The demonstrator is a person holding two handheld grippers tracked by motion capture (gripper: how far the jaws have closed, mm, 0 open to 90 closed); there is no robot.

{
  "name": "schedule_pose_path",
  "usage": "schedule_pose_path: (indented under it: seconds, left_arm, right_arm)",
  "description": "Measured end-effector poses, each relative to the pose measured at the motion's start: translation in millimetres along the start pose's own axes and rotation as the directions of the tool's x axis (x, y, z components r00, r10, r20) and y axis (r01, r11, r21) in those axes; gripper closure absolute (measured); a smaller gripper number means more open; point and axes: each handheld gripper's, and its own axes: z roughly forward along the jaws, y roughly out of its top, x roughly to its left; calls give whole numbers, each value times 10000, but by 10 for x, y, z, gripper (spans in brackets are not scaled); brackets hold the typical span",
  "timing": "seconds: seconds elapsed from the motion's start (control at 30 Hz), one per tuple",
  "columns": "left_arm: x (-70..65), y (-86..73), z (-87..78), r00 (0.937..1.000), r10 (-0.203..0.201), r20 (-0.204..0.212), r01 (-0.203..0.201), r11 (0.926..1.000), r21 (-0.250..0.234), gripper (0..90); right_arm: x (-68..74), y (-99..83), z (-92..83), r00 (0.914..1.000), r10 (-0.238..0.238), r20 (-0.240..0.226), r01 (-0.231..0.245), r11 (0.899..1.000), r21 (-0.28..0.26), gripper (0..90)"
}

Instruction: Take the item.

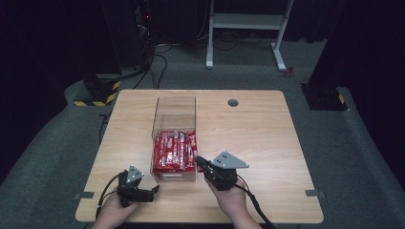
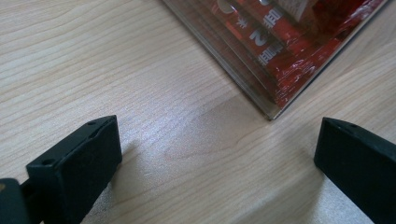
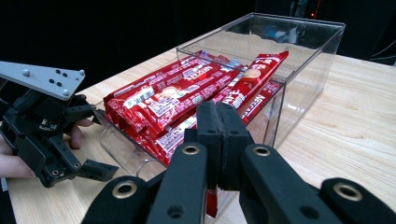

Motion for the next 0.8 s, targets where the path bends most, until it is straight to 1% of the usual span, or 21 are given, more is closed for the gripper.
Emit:
schedule_pose_path:
  seconds: [0.2,0.6,0.8]
  left_arm:
    - [0,0,0,10000,-2,1,2,10000,-2,11]
    - [0,0,0,10000,-1,-1,1,10000,-1,11]
    - [0,0,0,10000,-2,-1,2,10000,-1,11]
  right_arm:
    - [-29,-1,-34,9999,-113,65,114,9999,-52,897]
    - [-105,-16,-76,9996,-7,268,9,10000,-72,897]
    - [-166,-21,-113,9990,87,438,-81,9999,-129,897]
